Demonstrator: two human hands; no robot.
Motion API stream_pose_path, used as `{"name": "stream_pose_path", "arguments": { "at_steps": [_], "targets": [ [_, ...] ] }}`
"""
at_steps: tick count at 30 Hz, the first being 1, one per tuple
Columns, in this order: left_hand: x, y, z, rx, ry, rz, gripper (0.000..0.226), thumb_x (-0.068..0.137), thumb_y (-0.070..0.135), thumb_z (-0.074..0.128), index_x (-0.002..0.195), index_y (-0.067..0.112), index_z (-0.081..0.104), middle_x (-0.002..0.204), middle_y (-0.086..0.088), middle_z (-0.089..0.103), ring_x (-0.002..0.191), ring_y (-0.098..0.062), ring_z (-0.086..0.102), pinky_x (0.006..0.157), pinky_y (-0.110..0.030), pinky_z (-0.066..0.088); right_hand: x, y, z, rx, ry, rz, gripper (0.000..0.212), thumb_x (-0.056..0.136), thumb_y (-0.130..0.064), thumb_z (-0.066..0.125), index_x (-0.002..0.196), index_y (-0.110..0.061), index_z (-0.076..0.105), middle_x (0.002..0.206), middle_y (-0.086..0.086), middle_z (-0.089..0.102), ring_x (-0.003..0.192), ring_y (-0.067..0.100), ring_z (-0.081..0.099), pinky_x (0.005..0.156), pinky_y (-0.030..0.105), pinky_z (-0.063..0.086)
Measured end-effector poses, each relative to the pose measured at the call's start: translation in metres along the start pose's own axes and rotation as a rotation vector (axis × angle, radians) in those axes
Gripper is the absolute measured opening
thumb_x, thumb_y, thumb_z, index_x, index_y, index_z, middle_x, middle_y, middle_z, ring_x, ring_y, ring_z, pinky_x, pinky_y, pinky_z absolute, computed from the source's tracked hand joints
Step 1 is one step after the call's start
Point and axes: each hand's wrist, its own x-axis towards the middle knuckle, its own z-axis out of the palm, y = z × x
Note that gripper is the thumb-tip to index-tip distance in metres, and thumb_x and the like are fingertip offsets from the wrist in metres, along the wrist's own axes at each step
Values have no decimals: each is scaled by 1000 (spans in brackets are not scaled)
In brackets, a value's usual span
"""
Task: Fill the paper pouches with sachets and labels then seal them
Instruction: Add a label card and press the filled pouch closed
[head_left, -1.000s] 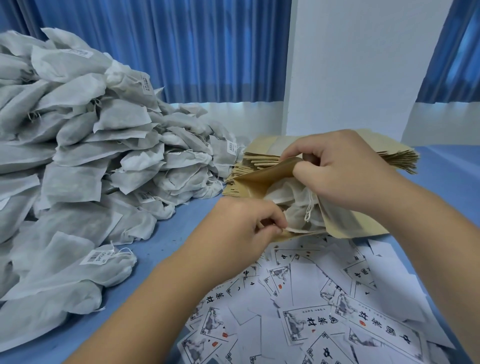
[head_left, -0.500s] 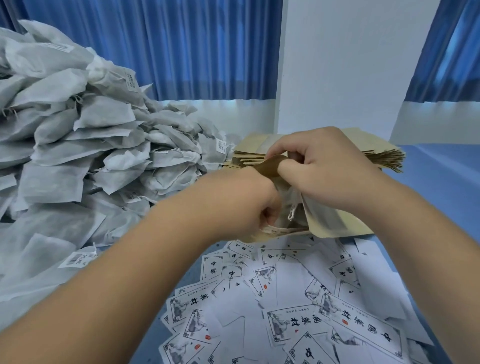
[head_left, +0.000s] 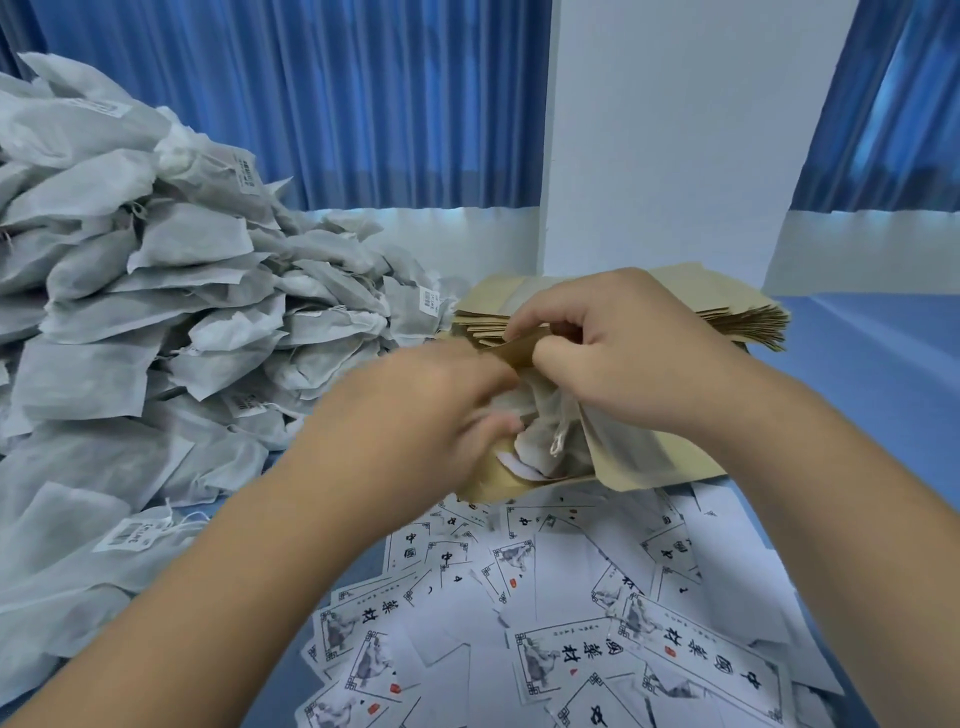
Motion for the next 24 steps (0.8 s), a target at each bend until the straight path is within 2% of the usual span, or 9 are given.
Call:
{"name": "stream_pose_path", "arguments": {
  "at_steps": [2,3,6,9,11,13,16,21,24],
  "targets": [
    [-6,-4,-5,-106,324,-40,34,81,45,67,105,21,62,94,9,49,75,-12,48,70,-32,46,-2,-4,-4,-51,-54,-45,28,82,-11,54,93,-29,74,74,-23,60,73,-2,53,63,15,37],
    [-7,-6,-6,-133,361,-75,47,76,47,70,111,18,60,100,5,48,82,-15,51,75,-33,46,-4,-6,-7,-72,-74,-75,29,84,-10,55,96,-29,74,80,-18,62,78,1,53,68,20,39],
    [-8,-6,-1,-98,164,-105,77,64,54,70,132,22,50,115,-2,52,103,-24,54,88,-41,46,-12,-10,-15,-78,-83,-132,29,89,-10,58,104,-28,74,83,-18,58,79,-5,51,71,12,37],
    [-13,1,13,-122,-31,-5,68,72,50,73,132,34,47,106,5,58,99,-20,55,84,-40,45,-33,-13,-16,-156,-65,-210,26,88,-13,57,103,-25,74,79,-14,55,73,-2,48,68,16,35],
    [-17,6,21,-186,-47,66,57,79,42,69,131,40,46,96,3,57,88,-21,54,77,-40,45,-58,-10,-13,-239,-38,-231,25,85,-20,57,106,-24,71,81,-9,57,74,5,48,68,23,38],
    [-19,13,27,-176,-48,145,52,86,34,66,134,42,48,87,0,51,77,-23,50,66,-39,44,-88,-4,-11,-242,-37,-188,28,86,-34,57,113,-28,62,86,-13,55,77,4,50,67,24,43],
    [-23,23,30,-151,-55,258,53,84,14,65,133,33,57,87,-5,48,73,-25,48,59,-38,45,-126,6,-9,-268,-98,-144,33,86,-49,52,113,-32,55,100,-16,52,82,6,54,65,29,51],
    [-31,42,33,3,-55,394,40,70,24,73,108,14,67,114,-9,61,99,-29,59,79,-39,51,-155,14,-4,-262,-124,-82,38,84,-44,55,119,-30,60,111,-14,57,84,9,61,65,28,53],
    [-35,55,39,11,-124,375,24,71,24,72,89,12,62,101,-6,65,89,-28,62,70,-39,53,-156,14,6,-320,-134,-94,38,83,-33,60,120,-26,65,107,-8,63,82,13,63,62,32,55]
  ]
}}
